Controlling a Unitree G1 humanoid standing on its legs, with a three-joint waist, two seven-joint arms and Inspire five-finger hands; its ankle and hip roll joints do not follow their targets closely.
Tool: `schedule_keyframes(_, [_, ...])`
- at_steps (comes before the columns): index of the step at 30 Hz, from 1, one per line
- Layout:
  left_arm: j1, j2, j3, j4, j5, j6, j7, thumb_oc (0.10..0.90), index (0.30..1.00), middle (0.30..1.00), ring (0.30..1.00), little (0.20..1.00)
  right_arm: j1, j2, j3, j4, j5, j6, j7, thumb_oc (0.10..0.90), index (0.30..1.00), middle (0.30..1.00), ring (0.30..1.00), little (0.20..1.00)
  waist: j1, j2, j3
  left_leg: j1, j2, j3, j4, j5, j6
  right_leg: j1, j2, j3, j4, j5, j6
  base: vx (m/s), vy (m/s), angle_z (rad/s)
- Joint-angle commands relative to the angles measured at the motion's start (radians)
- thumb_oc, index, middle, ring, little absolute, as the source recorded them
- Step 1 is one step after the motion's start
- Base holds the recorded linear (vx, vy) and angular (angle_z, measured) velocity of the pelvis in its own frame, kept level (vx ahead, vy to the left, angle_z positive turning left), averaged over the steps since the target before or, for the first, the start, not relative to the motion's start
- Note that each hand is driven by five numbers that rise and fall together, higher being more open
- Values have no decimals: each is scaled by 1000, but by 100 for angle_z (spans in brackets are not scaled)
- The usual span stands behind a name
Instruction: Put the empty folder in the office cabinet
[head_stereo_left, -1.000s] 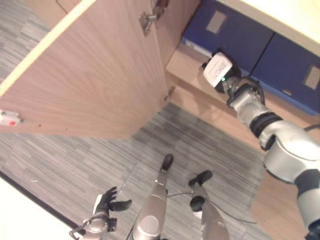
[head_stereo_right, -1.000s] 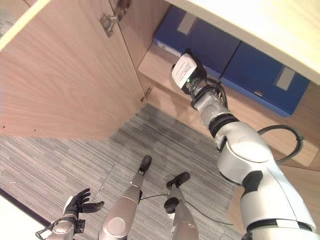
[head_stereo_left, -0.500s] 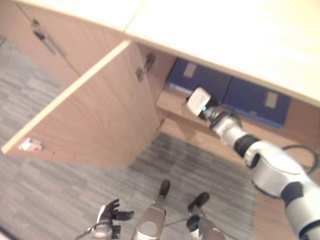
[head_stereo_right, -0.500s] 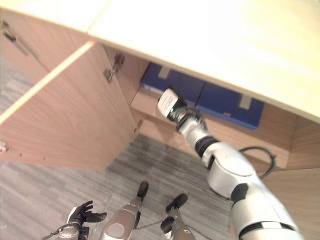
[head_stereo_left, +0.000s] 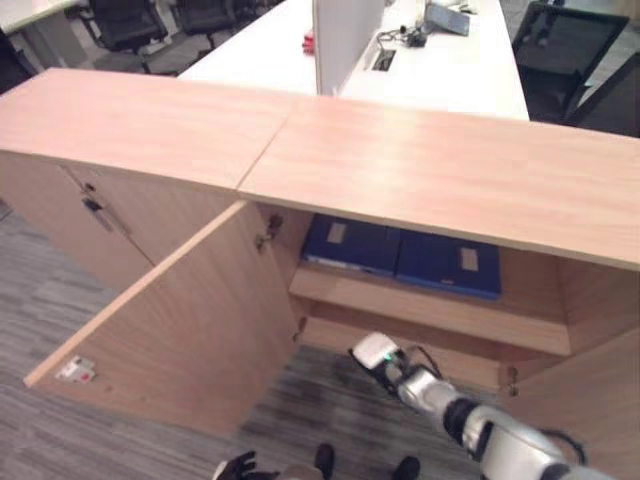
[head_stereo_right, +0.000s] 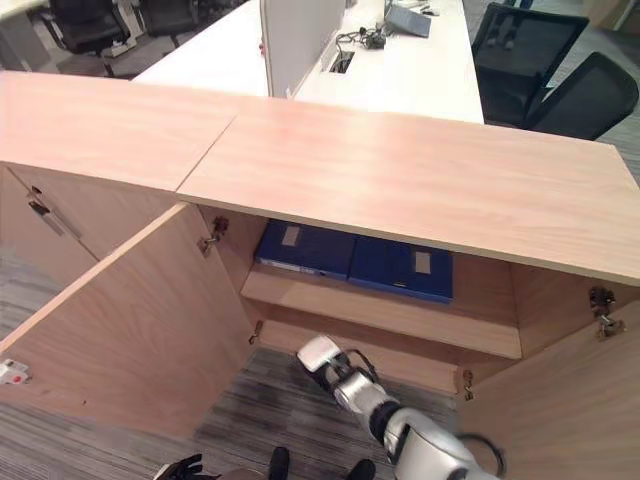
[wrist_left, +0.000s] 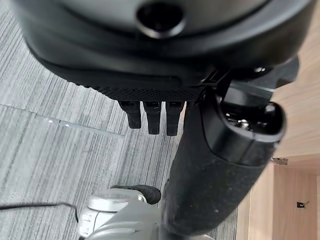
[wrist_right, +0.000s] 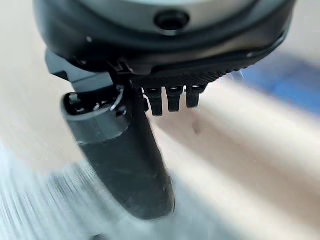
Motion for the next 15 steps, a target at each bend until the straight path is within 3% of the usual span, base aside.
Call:
schedule_keyframes(1, [6, 37, 24, 87, 19, -10, 18, 800, 900, 900, 900, 900, -57, 52, -116, 116, 260, 14, -59, 800, 900, 900, 900, 900, 52, -101, -38, -2, -25, -148, -53, -29, -41, 159, 1, 8, -153, -43, 8, 73, -152, 20])
schedule_keyframes(6, [41, 7, 82, 75, -97, -14, 1, 800, 900, 900, 900, 900, 96, 51, -277, 194, 444, 12, -93, 800, 900, 900, 900, 900, 78, -103, -59, -8, 1, -203, -53, -10, -61, 202, 55, -27, -218, -50, -14, 79, -196, 33])
schedule_keyframes(10, [46, -3, 85, 80, -104, -7, -1, 800, 900, 900, 900, 900, 142, 50, -343, 241, 514, 15, -106, 800, 900, 900, 900, 900, 95, -102, -54, -12, 10, -243, -35, -7, -76, 234, 80, -60, -238, -66, -32, 46, -148, 36])
schedule_keyframes(13, [45, -20, 67, 44, -135, -2, -25, 800, 900, 900, 900, 900, 186, 17, -439, 316, 577, 32, -101, 800, 900, 900, 900, 900, 134, -85, -41, -48, 3, -299, 36, -14, -94, 265, 98, -115, -247, -94, -54, 47, -103, 46])
schedule_keyframes(15, [41, -24, 62, 31, -152, 0, -34, 800, 900, 900, 900, 900, 198, 0, -466, 330, 587, 36, -101, 800, 900, 900, 900, 900, 142, -76, -29, -67, 1, -301, 69, -18, -103, 277, 98, -142, -247, -105, -60, -45, -53, 75])
